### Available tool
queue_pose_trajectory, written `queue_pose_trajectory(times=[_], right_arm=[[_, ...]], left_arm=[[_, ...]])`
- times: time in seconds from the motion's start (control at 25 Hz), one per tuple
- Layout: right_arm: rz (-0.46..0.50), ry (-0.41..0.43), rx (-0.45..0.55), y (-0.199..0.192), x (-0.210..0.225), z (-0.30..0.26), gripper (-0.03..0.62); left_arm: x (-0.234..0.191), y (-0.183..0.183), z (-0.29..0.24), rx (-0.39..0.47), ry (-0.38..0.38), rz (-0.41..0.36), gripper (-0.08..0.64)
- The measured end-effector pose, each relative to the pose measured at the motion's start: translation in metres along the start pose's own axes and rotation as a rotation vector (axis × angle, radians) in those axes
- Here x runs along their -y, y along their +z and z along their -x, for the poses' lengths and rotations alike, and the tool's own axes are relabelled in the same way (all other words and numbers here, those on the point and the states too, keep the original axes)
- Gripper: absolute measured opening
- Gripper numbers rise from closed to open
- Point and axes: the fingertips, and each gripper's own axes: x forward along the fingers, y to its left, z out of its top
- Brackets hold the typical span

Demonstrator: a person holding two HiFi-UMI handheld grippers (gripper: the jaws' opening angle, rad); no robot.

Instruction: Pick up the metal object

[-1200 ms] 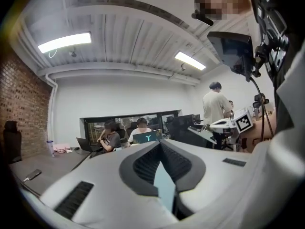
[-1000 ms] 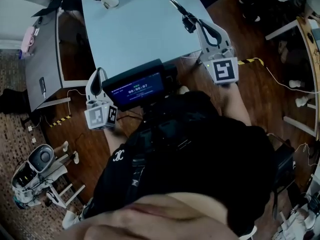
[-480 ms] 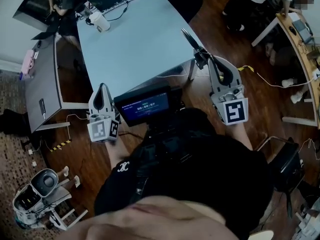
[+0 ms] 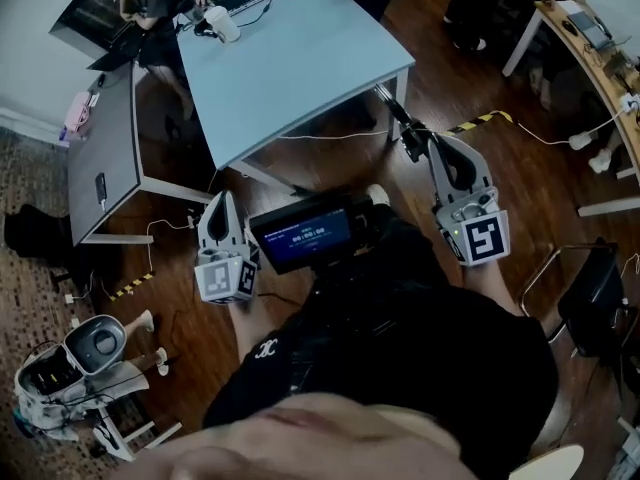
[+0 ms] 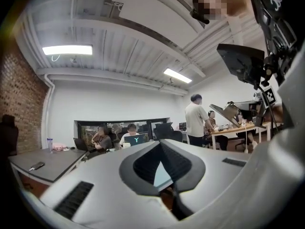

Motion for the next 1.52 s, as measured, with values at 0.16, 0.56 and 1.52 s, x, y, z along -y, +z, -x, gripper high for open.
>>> queue_pose_trajectory(times=[0.16, 0.56, 1.52], right_arm=[[-0.054, -0.019, -0.015, 0.025, -0.039, 0.067, -0.017], [-0.093, 0.007, -0.052, 0.060, -0.056, 0.092, -0.017], [-0.204, 0.042, -0.024, 0.066, 0.004, 0.138, -0.018]], left_arm=[[0.017, 0.004, 0.079, -0.013, -0.013, -0.001, 0.002], [0.024, 0.030, 0.119, -0.013, -0.003, 0.019, 0.002], [0.111, 0.040, 0.103, -0.031, -0.017, 0.002, 0.002]])
